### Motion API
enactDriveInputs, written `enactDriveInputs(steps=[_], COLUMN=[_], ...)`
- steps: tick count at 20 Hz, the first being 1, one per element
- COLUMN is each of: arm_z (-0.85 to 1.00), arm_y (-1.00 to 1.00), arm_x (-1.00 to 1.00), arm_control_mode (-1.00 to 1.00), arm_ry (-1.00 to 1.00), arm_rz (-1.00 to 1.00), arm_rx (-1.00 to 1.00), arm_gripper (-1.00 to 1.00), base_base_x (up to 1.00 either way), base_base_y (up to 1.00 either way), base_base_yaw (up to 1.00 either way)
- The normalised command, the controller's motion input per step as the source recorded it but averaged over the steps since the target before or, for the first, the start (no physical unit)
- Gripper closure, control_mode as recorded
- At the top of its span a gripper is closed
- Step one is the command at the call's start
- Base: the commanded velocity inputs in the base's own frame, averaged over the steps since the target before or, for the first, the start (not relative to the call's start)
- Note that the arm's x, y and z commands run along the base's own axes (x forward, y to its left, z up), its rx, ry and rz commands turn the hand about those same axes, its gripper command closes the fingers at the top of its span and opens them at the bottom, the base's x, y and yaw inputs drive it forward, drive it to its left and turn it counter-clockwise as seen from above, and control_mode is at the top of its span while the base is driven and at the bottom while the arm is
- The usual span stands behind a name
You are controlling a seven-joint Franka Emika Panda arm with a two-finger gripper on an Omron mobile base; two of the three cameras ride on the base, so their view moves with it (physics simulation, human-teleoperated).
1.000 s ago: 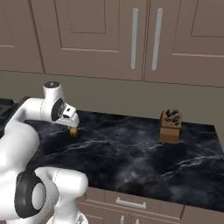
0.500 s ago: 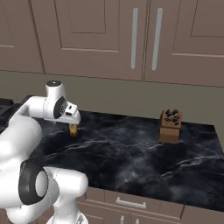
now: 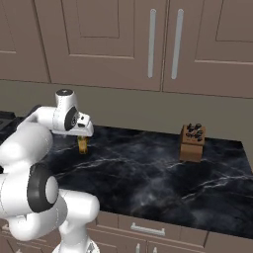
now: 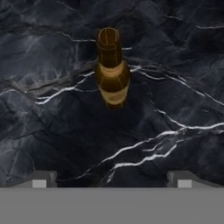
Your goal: Move the drinks to the dining counter.
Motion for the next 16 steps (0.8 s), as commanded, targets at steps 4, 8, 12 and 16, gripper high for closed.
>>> enactDriveInputs(steps=[4, 8, 12, 16], arm_z=[0.0, 0.0, -0.04, 0.0], arm_y=[0.0, 0.0, 0.04, 0.03], arm_x=[0.16, 0.18, 0.28, 0.33], arm_control_mode=[-1.0, -1.0, -1.0, -1.0], arm_ry=[0.0, 0.0, 0.0, 0.0], arm_rz=[0.05, 0.04, 0.03, 0.03], arm_rx=[-0.01, 0.0, 0.0, 0.0], arm_gripper=[-1.0, -1.0, -1.0, -1.0], base_base_x=[0.0, 0.0, 0.0, 0.0], base_base_y=[0.0, 0.0, 0.0, 0.0], base_base_yaw=[0.0, 0.0, 0.0, 0.0])
